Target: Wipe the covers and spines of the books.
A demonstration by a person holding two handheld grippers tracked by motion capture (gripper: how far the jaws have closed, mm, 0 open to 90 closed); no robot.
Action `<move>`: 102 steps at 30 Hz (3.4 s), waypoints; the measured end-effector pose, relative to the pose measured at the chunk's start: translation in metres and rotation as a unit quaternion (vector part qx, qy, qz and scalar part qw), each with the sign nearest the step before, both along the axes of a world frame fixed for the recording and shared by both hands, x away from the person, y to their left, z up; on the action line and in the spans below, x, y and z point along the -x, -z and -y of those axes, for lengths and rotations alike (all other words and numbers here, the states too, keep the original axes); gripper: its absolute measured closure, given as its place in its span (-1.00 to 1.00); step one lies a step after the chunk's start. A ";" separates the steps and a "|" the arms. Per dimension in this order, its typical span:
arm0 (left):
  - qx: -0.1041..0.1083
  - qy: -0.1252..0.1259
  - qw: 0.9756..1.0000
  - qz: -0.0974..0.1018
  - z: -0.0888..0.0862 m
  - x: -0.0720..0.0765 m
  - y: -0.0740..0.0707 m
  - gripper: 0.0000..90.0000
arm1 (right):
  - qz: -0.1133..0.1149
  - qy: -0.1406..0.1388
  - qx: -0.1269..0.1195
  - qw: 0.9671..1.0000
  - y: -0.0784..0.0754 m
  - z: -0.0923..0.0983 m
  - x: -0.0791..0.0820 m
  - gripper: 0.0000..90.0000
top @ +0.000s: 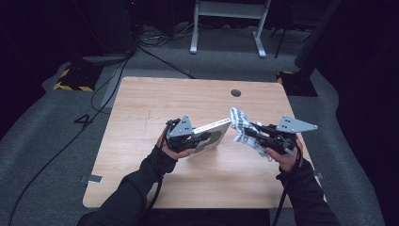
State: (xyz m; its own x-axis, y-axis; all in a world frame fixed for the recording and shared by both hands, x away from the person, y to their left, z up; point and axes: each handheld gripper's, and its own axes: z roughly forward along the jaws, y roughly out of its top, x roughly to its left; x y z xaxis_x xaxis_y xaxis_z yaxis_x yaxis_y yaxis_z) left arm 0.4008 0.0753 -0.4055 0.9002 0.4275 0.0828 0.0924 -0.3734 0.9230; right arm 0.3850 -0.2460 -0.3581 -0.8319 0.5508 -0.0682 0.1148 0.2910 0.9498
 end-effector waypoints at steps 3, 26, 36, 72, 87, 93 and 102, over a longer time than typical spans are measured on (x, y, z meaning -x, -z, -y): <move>-0.017 0.003 1.000 0.018 0.008 0.002 -0.001 0.67 | 0.008 -0.019 0.030 0.999 -0.013 -0.029 -0.001 0.68; -0.048 -0.013 0.997 0.065 0.003 0.010 -0.003 0.67 | -0.036 0.039 0.119 0.991 -0.024 -0.061 -0.022 0.68; -0.039 -0.014 0.997 0.064 0.006 0.011 -0.002 0.67 | -0.032 -0.016 0.100 0.994 -0.031 -0.088 -0.010 0.68; 0.085 -0.039 0.995 0.023 -0.022 0.008 -0.027 0.67 | -0.023 -0.033 0.134 0.990 0.046 -0.104 -0.003 0.68; 0.132 -0.049 0.990 0.020 -0.036 0.013 -0.039 0.67 | -0.027 0.003 0.166 0.986 0.080 -0.101 -0.015 0.68; 0.126 -0.045 0.991 0.029 -0.032 0.015 -0.038 0.67 | -0.037 0.042 0.132 0.990 0.068 -0.070 -0.027 0.68; 0.111 -0.047 0.992 0.020 -0.012 0.018 -0.029 0.67 | 0.011 0.036 0.082 0.996 0.031 -0.066 -0.005 0.68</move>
State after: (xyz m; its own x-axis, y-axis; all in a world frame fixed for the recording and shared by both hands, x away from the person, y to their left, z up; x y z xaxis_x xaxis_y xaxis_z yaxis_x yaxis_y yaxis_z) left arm 0.3829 0.0878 -0.3768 0.8532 0.5215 0.0123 0.0783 -0.1513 0.9854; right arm 0.3896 -0.1797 -0.3893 -0.7878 0.5891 -0.1799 0.1204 0.4336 0.8930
